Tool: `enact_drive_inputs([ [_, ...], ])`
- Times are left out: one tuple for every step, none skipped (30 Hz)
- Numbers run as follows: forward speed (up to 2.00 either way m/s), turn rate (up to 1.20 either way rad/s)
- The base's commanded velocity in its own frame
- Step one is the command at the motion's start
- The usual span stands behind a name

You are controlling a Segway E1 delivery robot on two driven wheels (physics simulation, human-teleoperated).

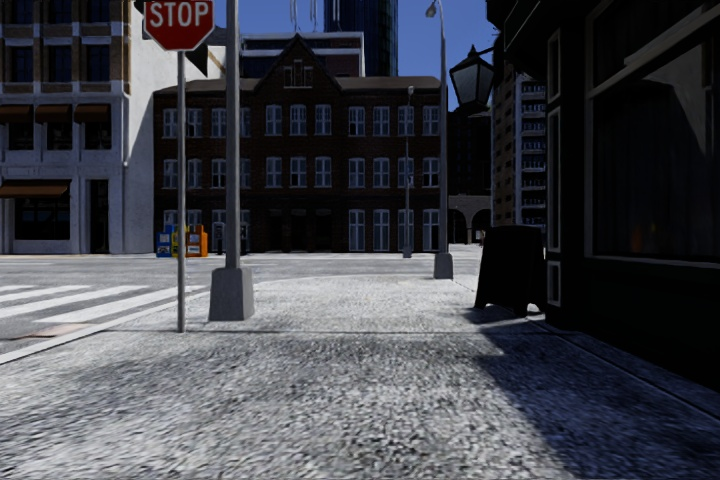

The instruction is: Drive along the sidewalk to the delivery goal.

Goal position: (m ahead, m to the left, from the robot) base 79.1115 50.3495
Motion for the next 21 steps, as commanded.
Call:
enact_drive_inputs([
  [2.00,0.00],
  [2.00,0.00],
  [2.00,0.00],
  [2.00,0.00],
  [2.00,0.00],
  [2.00,0.00],
  [2.00,0.00],
  [2.00,0.00],
  [2.00,0.00],
  [2.00,0.00],
  [2.00,0.00],
  [2.00,0.00],
  [2.00,0.00],
  [2.00,0.00],
  [2.00,0.00],
  [2.00,0.00],
  [2.00,0.00],
  [2.00,0.00],
  [2.00,0.00],
  [2.00,0.00],
  [2.00,0.00],
])
